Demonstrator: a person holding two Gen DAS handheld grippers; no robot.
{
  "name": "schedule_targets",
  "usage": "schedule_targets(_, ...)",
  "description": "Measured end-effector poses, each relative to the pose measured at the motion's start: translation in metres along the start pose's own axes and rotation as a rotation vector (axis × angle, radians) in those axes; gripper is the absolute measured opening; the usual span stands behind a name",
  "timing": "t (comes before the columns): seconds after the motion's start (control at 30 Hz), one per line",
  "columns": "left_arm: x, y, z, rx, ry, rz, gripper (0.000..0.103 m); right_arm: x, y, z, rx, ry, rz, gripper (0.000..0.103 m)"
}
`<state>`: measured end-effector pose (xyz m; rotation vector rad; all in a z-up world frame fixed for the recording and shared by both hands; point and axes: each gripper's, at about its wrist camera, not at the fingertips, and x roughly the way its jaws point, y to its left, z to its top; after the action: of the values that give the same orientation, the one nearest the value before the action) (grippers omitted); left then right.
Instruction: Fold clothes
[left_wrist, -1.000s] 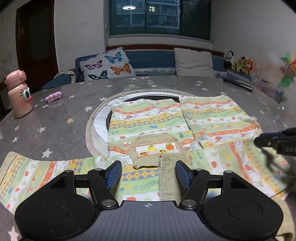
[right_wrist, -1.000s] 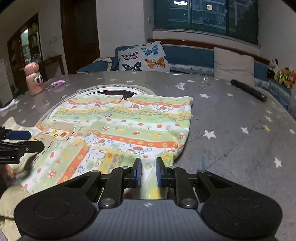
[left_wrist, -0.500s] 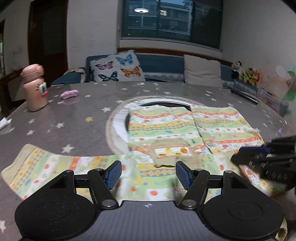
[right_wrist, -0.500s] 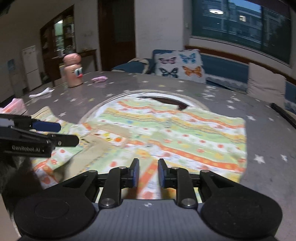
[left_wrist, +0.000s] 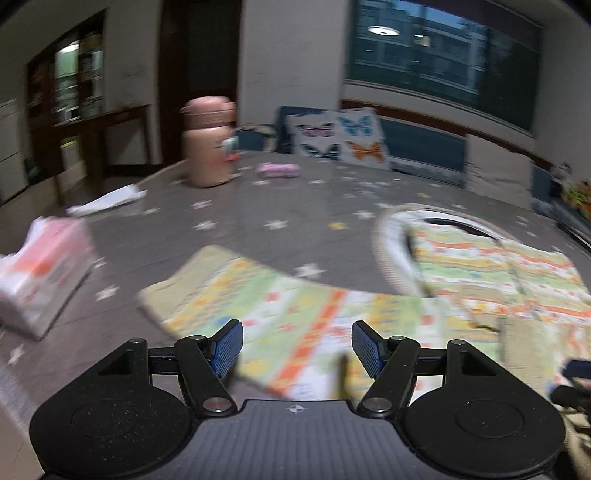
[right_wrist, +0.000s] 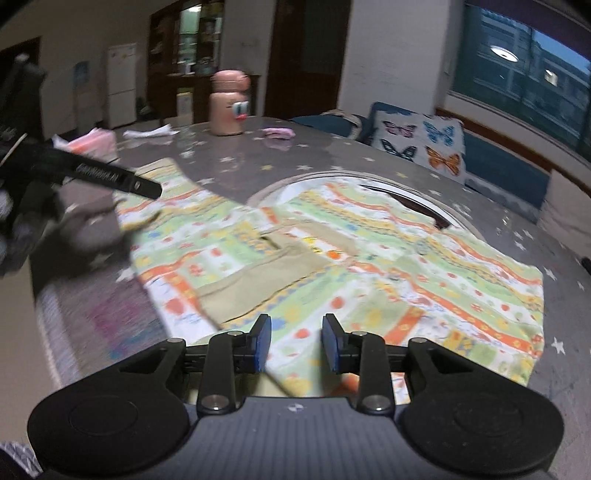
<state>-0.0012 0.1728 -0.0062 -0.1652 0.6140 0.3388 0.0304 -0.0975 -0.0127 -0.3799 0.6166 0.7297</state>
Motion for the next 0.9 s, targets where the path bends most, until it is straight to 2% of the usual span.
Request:
schedule_targets(0.2,0.004,0.039,-0.004,-0.079,0.004,0.105,0.067,-0.001,0.005,-0.001,-0.007,-0.004,0.002,0.03)
schedule_targets(0.23,0.006,0.045,-0.004,-0.092,0.005,0.116,0.063,-0.001,0.004,-0.001,0.0,-0.003,0.004,0.03)
schedule_targets(0.37,0.016,0.062,0.003,-0.136,0.01,0.126,0.05,-0.002,0.003,0.0,0.003,0.002,0.004,0.03)
schedule_targets(0.6,0.035,0.075,0.014,-0.182,0.008,0.147,0.041,-0.002,0.003,-0.001,0.017,0.001,0.002,0.03)
schedule_targets(0.77,0.037,0.079,0.017,-0.209,0.002,0.13,0.013,-0.004,0.002,0.0,0.032,-0.003,0.005,0.03)
schedule_targets(0.83,0.034,0.078,0.019,-0.212,-0.006,0.11,0.007,-0.006,0.001,0.001,0.046,-0.008,0.009,0.03)
schedule_targets(0.9,0.026,0.072,0.021,-0.21,-0.022,0.078,0.006,-0.008,0.0,0.001,0.058,-0.015,0.009,0.03)
